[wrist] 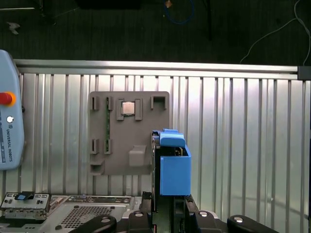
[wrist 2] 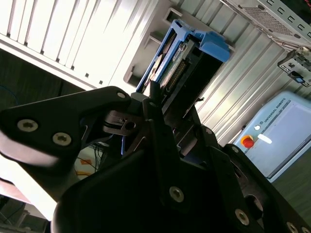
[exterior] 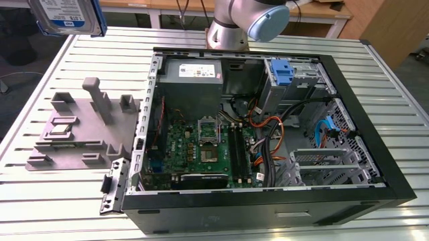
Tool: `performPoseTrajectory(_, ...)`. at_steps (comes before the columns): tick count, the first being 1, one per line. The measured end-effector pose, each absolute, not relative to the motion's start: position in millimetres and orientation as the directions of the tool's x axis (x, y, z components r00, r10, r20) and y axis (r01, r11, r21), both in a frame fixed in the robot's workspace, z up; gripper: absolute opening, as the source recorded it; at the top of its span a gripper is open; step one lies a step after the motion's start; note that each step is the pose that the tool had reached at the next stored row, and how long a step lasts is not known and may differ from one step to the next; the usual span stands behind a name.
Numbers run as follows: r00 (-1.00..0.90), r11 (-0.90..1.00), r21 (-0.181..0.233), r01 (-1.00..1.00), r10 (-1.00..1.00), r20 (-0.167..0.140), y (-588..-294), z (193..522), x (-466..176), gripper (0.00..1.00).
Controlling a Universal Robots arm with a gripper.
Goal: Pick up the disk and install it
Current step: 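Pick up the disk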
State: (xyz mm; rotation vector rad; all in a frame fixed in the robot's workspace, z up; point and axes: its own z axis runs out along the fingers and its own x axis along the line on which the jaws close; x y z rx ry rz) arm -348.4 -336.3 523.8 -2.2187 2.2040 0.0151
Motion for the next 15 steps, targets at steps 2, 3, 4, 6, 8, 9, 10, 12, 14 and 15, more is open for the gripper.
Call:
performPoseTrajectory(2, 0.007, -0.007, -0.003, -1.000, -1.000, -0.017, -336.2, 523.8, -345.9, 0.35)
performPoseTrajectory(3, 0.007, -0.007, -0.003, -1.000, -1.000, -0.017, -336.2, 523.7, -344.4, 0.35)
performPoseTrajectory(4, 0.007, -0.007, -0.003, -1.000, -1.000, -0.017, -336.3, 523.7, -343.0, 0.35)
performPoseTrajectory(6, 0.007, -0.007, -0.003, -1.000, -1.000, -0.017, -336.2, 523.7, -340.0, 0.35)
performPoseTrajectory(8, 0.007, -0.007, -0.003, -1.000, -1.000, -0.017, -336.2, 523.8, -336.3, 0.35)
performPoseTrajectory(9, 0.007, -0.007, -0.003, -1.000, -1.000, -0.017, -336.2, 523.8, -334.4, 0.35)
performPoseTrajectory(10, 0.007, -0.007, -0.003, -1.000, -1.000, -0.017, -336.2, 523.7, -332.5, 0.35)
performPoseTrajectory(12, 0.007, -0.007, -0.003, -1.000, -1.000, -0.017, -336.1, 523.7, -329.2, 0.35)
performPoseTrajectory(14, 0.007, -0.007, -0.003, -1.000, -1.000, -0.017, -336.1, 523.7, -325.4, 0.35)
performPoseTrajectory(15, 0.007, -0.007, -0.003, -1.000, -1.000, -0.017, -336.1, 523.7, -323.4, 0.35)
